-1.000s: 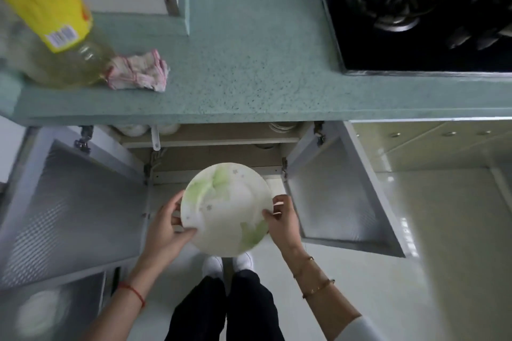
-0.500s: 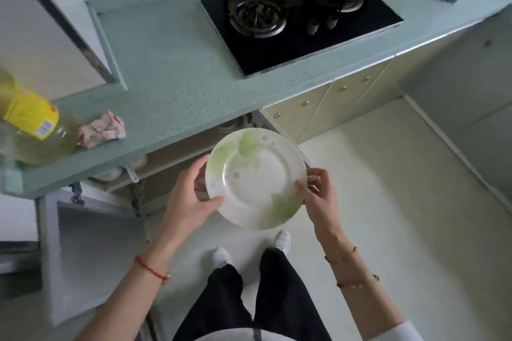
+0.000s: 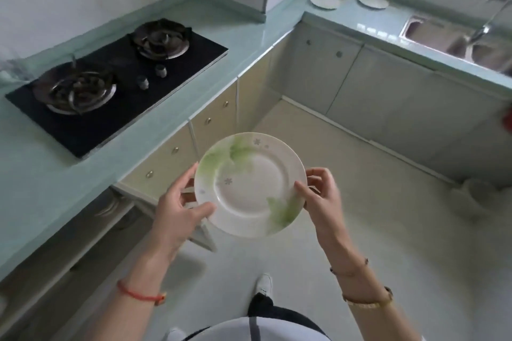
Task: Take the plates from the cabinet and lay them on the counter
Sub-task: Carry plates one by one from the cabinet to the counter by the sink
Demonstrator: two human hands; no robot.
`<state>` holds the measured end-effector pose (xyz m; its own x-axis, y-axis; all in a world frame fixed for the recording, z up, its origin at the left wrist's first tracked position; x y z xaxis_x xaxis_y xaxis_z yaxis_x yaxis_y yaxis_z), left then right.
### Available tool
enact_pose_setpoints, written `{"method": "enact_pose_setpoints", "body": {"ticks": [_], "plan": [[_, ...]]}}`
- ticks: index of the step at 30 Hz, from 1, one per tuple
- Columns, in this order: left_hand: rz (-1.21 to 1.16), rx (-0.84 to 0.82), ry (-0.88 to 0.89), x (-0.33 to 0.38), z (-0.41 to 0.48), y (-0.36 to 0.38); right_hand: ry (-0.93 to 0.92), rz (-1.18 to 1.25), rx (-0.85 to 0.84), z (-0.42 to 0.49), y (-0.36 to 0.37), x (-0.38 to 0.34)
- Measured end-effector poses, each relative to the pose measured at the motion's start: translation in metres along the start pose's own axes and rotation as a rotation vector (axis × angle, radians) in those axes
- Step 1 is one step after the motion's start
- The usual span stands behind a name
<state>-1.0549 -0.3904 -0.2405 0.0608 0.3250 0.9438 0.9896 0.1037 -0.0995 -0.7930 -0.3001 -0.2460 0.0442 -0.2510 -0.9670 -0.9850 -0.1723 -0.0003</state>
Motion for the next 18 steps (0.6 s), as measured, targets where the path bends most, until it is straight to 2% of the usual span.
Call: {"method": "enact_pose_setpoints", "body": {"ticks": [8,18], "plan": [[0.04,-0.119,0.064,0.073,0.116,0.099,-0.055,0.012,0.145,0.084,-0.112,-0.045],[0.092,-0.248,0.114,0.13,0.298,0.161,-0.043,0.029,0.299,0.227,-0.182,-0.065]]}}
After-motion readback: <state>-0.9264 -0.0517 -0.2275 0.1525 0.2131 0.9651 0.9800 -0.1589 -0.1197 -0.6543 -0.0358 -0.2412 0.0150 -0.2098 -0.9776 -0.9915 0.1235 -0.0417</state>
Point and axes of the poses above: each hand's wrist, its own z-axis towards the middle knuckle, its own y-axis out of the palm, x = y × z, the point moved 7 cm from there along z, towards the middle knuckle, and after that the axes turned 12 degrees about -x, right-handed, at the moved point
